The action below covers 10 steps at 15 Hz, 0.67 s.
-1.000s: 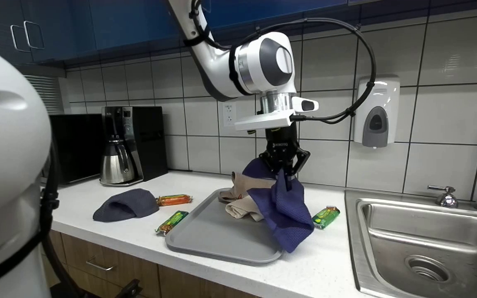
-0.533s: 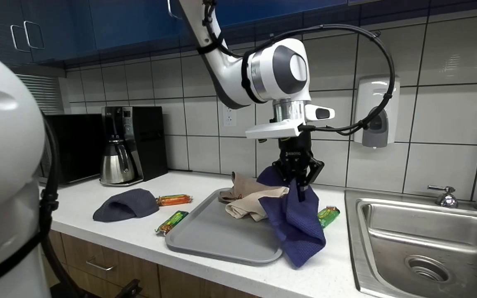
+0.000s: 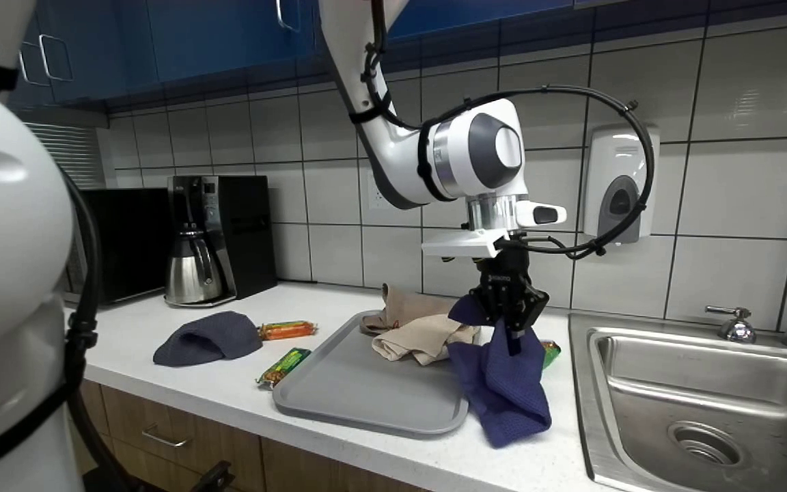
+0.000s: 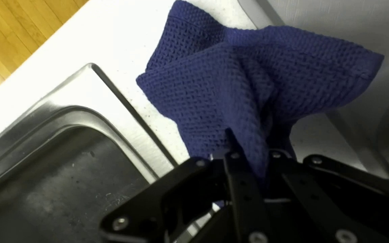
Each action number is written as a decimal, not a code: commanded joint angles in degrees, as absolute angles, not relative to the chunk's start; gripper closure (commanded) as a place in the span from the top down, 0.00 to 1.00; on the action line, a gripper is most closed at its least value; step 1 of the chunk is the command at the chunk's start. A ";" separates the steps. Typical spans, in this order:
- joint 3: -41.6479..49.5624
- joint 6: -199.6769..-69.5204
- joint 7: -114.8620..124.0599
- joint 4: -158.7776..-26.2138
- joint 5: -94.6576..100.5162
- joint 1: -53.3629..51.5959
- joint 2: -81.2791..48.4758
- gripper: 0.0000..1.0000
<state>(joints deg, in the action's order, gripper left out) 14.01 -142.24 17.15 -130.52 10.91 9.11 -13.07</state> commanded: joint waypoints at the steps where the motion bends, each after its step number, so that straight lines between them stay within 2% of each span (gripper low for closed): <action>1: 15.07 -141.77 19.72 -127.61 10.48 9.06 -16.64 0.02; 10: 16.50 -141.07 20.10 -126.78 9.43 8.92 -20.55 0.02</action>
